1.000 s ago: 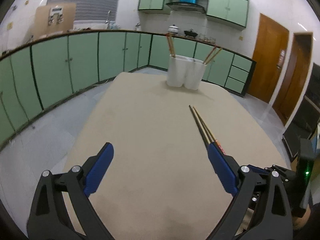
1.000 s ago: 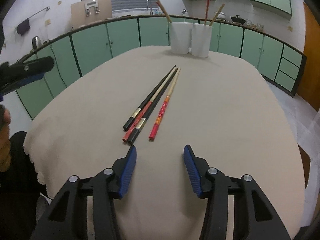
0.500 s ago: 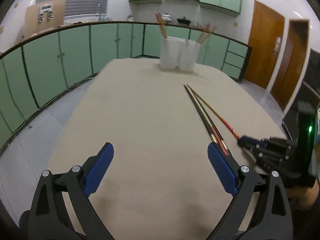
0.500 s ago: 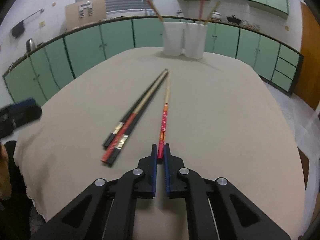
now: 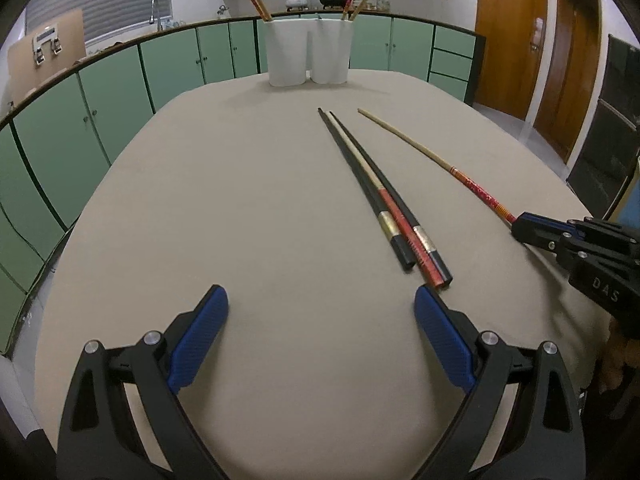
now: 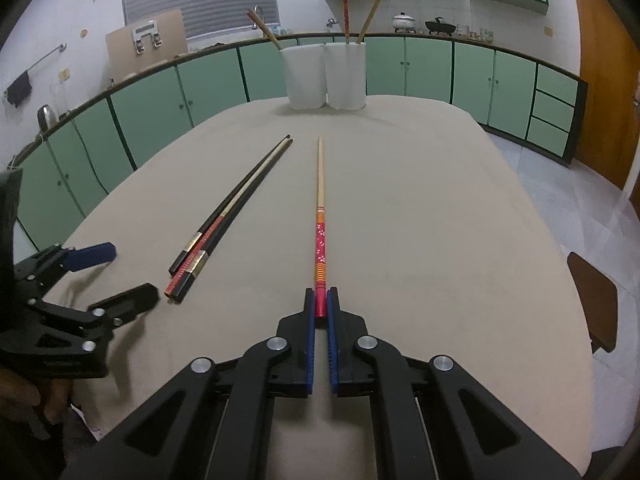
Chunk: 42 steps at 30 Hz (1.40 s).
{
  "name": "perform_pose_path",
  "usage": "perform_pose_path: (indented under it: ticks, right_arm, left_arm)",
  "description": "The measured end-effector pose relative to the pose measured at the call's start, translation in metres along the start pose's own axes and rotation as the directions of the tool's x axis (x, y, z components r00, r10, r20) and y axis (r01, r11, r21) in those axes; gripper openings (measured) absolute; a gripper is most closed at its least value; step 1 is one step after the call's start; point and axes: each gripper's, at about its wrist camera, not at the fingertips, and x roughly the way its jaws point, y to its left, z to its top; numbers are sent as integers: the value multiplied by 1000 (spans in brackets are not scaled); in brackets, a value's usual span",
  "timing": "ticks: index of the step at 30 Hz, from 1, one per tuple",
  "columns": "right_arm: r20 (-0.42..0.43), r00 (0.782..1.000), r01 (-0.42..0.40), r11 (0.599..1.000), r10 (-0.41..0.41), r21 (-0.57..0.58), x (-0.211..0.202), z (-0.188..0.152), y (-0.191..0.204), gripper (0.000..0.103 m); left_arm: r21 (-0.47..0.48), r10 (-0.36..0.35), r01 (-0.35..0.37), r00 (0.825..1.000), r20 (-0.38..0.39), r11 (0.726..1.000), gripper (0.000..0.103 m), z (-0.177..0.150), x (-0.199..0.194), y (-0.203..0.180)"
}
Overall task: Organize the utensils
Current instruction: 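Grasp a red-patterned chopstick with the right tool while the left grasps a black chopstick, then carry both held chopsticks up to the white holder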
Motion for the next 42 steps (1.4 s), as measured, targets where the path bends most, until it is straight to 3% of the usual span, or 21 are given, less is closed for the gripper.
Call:
perform_pose_path:
  ticks: [8, 11, 14, 16, 20, 27, 32, 35, 37, 39, 42]
  right_arm:
    - [5, 1000, -11, 1000, 11, 4, 0, -1, -3, 6]
    - [6, 1000, -13, 1000, 13, 6, -1, -2, -2, 6]
    - [7, 1000, -16, 1000, 16, 5, 0, -3, -2, 6]
    - [9, 1000, -16, 1000, 16, 4, -1, -3, -1, 7]
    - [10, 1000, -11, 1000, 11, 2, -1, -3, 1, 8]
    - [22, 996, 81, 996, -82, 32, -5, -6, 4, 6]
    - [23, 999, 42, 999, -42, 14, -6, -9, 13, 11]
    - [23, 999, 29, 999, -30, 19, -7, -10, 12, 13]
    - [20, 999, 27, 999, -27, 18, -6, -10, 12, 12]
    - [11, 1000, 28, 1000, -28, 14, -6, -8, 12, 10]
    - [-9, 1000, 16, 1000, -16, 26, -8, -1, 11, 6]
  left_arm:
    - [4, -8, 8, 1000, -11, 1000, 92, 10, 7, -16]
    - [-12, -6, 6, 1000, -12, 1000, 85, 14, 9, -17]
    - [-22, -6, 6, 1000, -2, 1000, 67, 16, 9, -17]
    - [-44, -16, 17, 1000, 16, 999, 43, 18, 8, -13]
    - [-90, -46, 49, 998, 34, 995, 6, 17, 8, -5]
    - [-184, 53, -42, 997, 51, 982, 6, 9, -3, 13]
    - [-154, 56, -50, 998, 35, 987, 8, 4, -7, 13]
    - [-136, 52, -46, 998, 41, 990, 24, 3, -7, 14]
    - [-137, 41, -35, 998, 46, 990, 21, 2, -6, 15]
    - [-135, 34, -27, 998, 45, 990, 6, 4, -5, 16]
    - [-148, 31, -23, 998, 48, 989, 6, 8, -11, 18]
